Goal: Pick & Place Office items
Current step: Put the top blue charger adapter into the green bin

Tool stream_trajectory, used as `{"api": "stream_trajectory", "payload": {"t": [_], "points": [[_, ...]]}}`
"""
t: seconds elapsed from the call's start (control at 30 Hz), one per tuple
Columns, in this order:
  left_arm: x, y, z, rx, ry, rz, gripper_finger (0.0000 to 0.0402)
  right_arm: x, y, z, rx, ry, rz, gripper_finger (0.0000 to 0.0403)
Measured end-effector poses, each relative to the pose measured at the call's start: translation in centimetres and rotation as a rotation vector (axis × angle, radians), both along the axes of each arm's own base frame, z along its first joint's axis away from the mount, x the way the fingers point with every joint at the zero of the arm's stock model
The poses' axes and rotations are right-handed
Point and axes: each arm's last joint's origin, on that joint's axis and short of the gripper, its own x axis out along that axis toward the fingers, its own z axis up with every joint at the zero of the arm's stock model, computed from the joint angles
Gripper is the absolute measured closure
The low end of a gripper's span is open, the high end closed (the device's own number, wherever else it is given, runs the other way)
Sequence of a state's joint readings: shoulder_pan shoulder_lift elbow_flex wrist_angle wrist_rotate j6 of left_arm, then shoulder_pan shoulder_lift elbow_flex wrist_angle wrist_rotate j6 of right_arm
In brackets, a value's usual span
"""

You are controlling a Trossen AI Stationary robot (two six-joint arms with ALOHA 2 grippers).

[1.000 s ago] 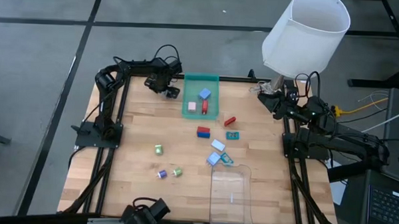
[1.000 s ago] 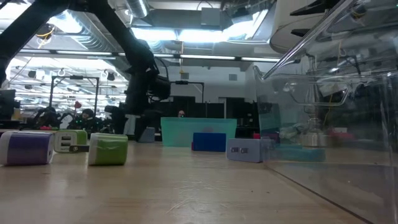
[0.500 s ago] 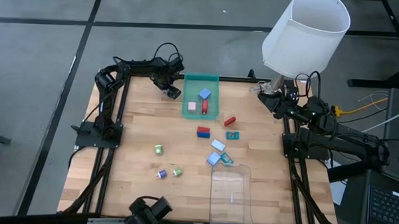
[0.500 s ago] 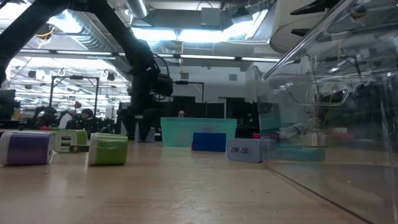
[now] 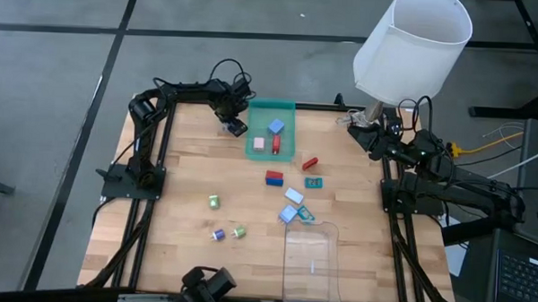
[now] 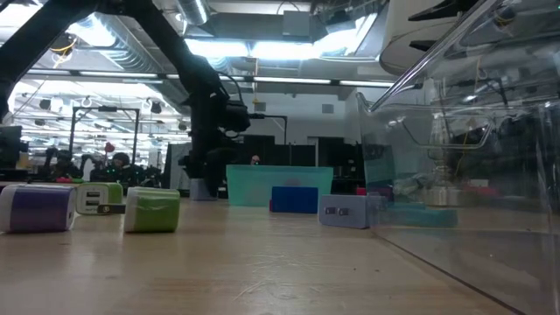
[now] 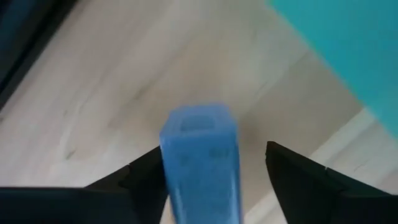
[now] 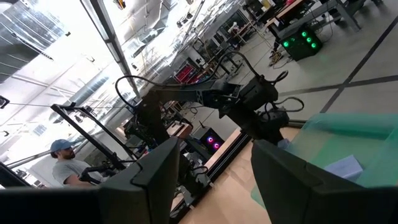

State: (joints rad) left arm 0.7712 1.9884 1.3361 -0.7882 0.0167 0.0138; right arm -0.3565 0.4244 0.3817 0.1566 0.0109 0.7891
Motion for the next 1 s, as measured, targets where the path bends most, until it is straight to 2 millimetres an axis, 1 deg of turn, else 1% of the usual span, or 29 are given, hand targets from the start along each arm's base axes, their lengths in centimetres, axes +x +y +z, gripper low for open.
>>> {"api": "stream_trajectory", "payload": {"t": [0.17, 0.27, 0.4, 0.5, 0.6, 0.77, 0.9, 1.0], "points": [[-0.5, -0.1, 0.0, -0.023, 0.041, 0.009, 0.0238, 0.0, 0.0, 0.0, -0.001, 0.0, 0.0, 0.0202], [-0.7, 0.0, 0.0, -0.062, 0.009, 0.051, 0.0288, 0.0, 0.0, 0.0, -0.003, 0.002, 0.0, 0.0202], [-0.6, 0.4, 0.1, -0.168, -0.127, 0.167, 0.0288, 0.0, 0.0, 0.0, -0.01, 0.004, -0.001, 0.0202], [-0.4, 1.1, 1.0, -0.18, -0.256, 0.225, 0.0288, 0.0, 0.0, 0.0, -0.011, 0.004, -0.001, 0.0202], [-0.3, 1.8, 2.7, -0.141, -0.382, 0.278, 0.0288, 0.0, 0.0, 0.0, -0.011, 0.004, -0.001, 0.0202], [-0.8, 2.6, 6.3, -0.07, -0.566, 0.32, 0.0288, 0.0, 0.0, 0.0, -0.016, 0.006, 0.002, 0.0202], [-1.2, 2.2, 8.3, -0.041, -0.613, 0.324, 0.0288, 0.0, 0.0, 0.0, -0.028, 0.012, 0.0, 0.0202], [-0.7, 1.2, 9.7, -0.014, -0.655, 0.253, 0.0288, 0.0, 0.0, 0.0, -0.036, 0.014, -0.002, 0.0202]]}}
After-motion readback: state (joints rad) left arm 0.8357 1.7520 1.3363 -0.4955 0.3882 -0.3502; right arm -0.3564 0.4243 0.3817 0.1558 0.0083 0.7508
